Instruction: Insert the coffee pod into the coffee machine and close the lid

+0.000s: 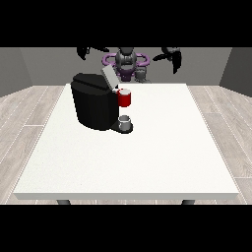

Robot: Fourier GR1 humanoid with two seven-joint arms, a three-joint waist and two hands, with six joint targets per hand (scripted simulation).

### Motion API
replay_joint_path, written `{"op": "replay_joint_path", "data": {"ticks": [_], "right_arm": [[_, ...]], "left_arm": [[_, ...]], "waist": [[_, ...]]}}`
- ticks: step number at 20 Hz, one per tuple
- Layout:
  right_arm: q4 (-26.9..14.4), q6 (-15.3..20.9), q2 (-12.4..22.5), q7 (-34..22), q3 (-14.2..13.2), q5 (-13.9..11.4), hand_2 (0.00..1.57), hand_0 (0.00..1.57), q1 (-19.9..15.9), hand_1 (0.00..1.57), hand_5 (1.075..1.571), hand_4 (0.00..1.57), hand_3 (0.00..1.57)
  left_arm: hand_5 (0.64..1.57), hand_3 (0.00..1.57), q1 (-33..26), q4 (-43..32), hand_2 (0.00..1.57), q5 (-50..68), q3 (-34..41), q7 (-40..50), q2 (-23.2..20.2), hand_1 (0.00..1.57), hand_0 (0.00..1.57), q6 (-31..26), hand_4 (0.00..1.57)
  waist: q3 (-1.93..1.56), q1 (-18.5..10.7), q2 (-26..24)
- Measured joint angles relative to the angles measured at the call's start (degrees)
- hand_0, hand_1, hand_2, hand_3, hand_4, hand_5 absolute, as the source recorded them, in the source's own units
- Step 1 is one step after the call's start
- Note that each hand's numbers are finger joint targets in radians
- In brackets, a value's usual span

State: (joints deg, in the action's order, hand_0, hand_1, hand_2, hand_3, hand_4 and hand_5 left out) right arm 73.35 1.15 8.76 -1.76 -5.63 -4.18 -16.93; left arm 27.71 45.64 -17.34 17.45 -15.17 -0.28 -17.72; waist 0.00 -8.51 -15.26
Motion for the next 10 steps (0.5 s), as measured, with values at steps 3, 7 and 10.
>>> {"op": "replay_joint_path", "data": {"ticks": [3,7,10], "right_arm": [[-1.4,-0.8,1.3,-1.3,-2.2,1.9,0.0,0.0,-2.6,0.0,1.571,0.0,0.0],[-3.8,-1.8,2.1,-2.6,-4.7,4.7,0.0,0.0,-6.1,0.0,1.571,0.09,0.0],[-5.5,-1.4,1.4,-4.4,-5.5,6.1,0.0,0.0,-8.5,0.0,1.571,0.18,0.0]], "left_arm": [[1.571,0.0,-1.7,4.1,0.0,2.0,-1.7,0.9,-0.1,0.0,0.0,-0.5,0.39],[1.571,0.0,-2.3,8.6,0.0,3.4,-3.3,2.5,-0.1,0.0,0.0,-0.2,0.36],[1.571,0.0,-3.7,12.2,0.0,5.2,-5.1,4.6,0.1,0.0,0.0,0.5,0.35]], "waist": [[-0.01,-1.0,1.8],[-0.02,-2.5,4.8],[-0.02,-2.8,6.0]]}}
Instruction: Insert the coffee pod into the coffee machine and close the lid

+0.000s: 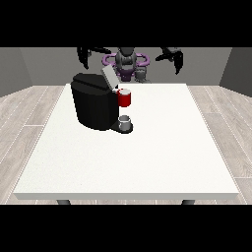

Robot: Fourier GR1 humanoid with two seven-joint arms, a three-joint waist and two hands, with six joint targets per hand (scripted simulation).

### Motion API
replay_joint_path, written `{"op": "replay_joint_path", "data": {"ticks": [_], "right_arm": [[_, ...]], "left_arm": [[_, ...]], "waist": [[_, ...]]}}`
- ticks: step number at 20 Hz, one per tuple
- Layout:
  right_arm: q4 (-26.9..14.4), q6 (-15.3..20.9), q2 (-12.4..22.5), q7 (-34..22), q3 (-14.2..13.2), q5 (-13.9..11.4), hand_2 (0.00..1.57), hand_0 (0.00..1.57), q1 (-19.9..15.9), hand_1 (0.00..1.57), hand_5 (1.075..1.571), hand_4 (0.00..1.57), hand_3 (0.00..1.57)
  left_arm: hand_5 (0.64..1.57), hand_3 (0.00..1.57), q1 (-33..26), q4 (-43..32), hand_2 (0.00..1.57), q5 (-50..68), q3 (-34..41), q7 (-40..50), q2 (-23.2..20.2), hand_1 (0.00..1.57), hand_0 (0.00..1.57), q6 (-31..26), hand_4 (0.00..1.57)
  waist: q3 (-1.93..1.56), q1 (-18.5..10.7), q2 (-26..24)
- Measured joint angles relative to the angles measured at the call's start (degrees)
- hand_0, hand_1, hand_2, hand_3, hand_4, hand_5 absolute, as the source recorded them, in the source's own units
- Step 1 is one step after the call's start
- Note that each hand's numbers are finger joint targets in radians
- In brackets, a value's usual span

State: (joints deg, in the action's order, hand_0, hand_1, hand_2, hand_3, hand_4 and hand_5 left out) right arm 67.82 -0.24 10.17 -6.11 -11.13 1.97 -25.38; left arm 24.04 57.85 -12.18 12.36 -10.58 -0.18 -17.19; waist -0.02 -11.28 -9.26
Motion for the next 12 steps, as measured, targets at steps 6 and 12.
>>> {"op": "replay_joint_path", "data": {"ticks": [6,12], "right_arm": [[-3.9,-0.2,0.6,-0.9,-0.7,1.1,0.0,0.0,-3.7,0.0,1.571,0.0,0.0],[-6.5,-0.1,0.2,0.4,0.5,0.7,0.0,0.0,-7.6,0.0,1.571,0.0,0.0]], "left_arm": [[1.571,0.0,-3.8,8.8,0.0,2.8,-3.1,2.8,-0.6,0.0,0.0,0.5,0.35],[1.571,0.0,-6.3,15.1,0.0,4.5,-3.5,3.7,-1.8,0.0,0.0,0.3,0.36]], "waist": [[0.01,-0.4,3.0],[0.01,0.0,7.0]]}}
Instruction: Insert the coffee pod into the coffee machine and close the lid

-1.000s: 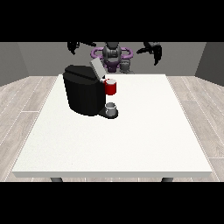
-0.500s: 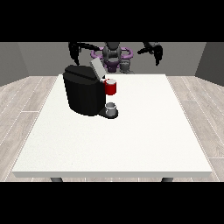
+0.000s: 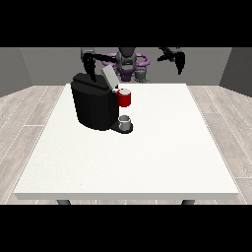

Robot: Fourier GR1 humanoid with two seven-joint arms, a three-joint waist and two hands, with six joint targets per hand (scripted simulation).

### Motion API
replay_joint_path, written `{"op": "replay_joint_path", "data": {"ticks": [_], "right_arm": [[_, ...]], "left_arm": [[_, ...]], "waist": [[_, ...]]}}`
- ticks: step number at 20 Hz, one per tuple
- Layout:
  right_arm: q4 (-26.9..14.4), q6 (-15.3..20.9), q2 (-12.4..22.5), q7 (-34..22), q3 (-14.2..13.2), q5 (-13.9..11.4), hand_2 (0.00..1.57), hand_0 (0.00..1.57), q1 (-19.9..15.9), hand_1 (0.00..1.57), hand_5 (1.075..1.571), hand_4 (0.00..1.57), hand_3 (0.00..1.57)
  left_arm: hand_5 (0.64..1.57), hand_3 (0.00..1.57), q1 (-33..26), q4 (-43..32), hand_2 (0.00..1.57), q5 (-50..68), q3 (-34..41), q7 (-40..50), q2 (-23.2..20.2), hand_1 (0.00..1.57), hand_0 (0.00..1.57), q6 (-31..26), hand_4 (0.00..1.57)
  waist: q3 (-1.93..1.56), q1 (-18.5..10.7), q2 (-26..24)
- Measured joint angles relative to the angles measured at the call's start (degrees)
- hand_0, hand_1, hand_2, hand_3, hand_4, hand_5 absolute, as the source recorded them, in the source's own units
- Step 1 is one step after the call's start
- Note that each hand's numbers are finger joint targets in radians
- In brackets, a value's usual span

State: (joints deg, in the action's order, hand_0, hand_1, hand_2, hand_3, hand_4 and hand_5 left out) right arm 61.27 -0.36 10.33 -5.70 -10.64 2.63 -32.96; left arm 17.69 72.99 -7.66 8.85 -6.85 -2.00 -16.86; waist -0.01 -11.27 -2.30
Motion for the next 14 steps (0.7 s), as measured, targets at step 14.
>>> {"op": "replay_joint_path", "data": {"ticks": [14], "right_arm": [[-3.8,-1.1,-0.6,2.0,2.6,-1.2,0.0,0.0,-7.0,0.0,1.571,0.13,0.0]], "left_arm": [[1.571,0.0,-3.8,7.4,0.0,1.6,0.0,1.0,-2.7,0.0,0.0,2.0,0.35]], "waist": [[0.0,1.9,4.7]]}}
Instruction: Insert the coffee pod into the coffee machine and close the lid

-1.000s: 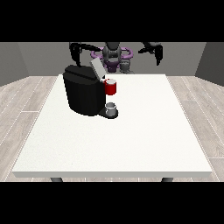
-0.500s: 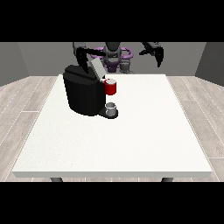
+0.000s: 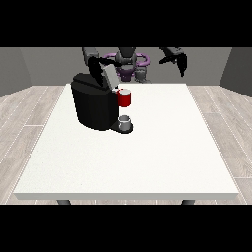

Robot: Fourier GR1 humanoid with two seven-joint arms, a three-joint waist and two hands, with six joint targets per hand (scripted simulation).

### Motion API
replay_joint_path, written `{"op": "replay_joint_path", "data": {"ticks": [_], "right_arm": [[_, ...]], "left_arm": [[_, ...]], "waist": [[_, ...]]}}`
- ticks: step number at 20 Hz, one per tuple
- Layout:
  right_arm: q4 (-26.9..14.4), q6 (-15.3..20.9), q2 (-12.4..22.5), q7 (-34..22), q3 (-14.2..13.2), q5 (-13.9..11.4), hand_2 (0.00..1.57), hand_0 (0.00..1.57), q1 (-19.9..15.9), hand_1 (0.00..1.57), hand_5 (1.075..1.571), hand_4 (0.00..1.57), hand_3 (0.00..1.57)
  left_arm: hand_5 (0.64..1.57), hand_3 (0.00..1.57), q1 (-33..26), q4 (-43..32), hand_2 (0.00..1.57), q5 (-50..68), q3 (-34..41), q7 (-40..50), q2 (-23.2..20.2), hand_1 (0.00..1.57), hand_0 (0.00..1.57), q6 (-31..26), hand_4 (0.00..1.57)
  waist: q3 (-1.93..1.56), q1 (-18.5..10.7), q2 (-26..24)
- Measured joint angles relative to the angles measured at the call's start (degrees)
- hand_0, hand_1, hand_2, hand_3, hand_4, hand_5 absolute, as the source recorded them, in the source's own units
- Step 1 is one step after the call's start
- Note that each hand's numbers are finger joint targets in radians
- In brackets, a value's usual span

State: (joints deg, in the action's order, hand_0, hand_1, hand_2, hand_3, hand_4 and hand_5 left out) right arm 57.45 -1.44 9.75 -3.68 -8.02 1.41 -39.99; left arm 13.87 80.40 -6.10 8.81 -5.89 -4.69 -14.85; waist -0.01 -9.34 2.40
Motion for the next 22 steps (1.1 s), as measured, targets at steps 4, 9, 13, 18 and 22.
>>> {"op": "replay_joint_path", "data": {"ticks": [4,9,13,18,22], "right_arm": [[-0.6,0.9,0.0,-0.1,0.7,-1.3,0.0,0.0,-1.7,0.0,1.571,0.12,0.0],[-0.9,1.8,0.5,-3.5,1.9,-3.1,0.0,0.0,-4.3,0.0,1.571,0.0,0.0],[-0.6,3.1,1.0,-5.4,2.1,-4.3,0.0,0.0,-5.7,0.0,1.571,0.0,0.0],[-0.1,5.4,2.1,-7.3,2.3,-6.4,0.0,0.0,-6.9,0.0,1.571,0.09,0.0],[0.8,6.3,4.0,-10.3,3.2,-9.1,0.0,0.0,-8.6,0.0,1.571,0.3,0.0]], "left_arm": [[1.571,0.0,-0.8,0.6,0.0,-0.3,-0.5,0.0,-0.2,0.0,0.0,0.4,0.34],[1.571,0.0,0.3,0.5,0.0,-0.3,-0.9,1.7,0.3,0.0,0.0,1.2,0.38],[1.571,0.0,1.0,0.9,0.0,-1.0,-2.1,1.7,0.9,0.0,0.0,1.6,0.33],[1.571,0.0,1.2,1.0,0.0,-1.5,-3.3,1.5,1.0,0.0,0.0,1.0,0.34],[1.571,0.0,2.2,0.5,0.0,-1.5,-4.1,0.6,1.1,0.0,0.0,0.3,0.4]], "waist": [[-0.09,-0.2,0.7],[-0.41,-0.3,1.3],[-0.61,-1.2,2.2],[-0.83,-3.1,2.9],[-1.05,-4.8,4.3]]}}
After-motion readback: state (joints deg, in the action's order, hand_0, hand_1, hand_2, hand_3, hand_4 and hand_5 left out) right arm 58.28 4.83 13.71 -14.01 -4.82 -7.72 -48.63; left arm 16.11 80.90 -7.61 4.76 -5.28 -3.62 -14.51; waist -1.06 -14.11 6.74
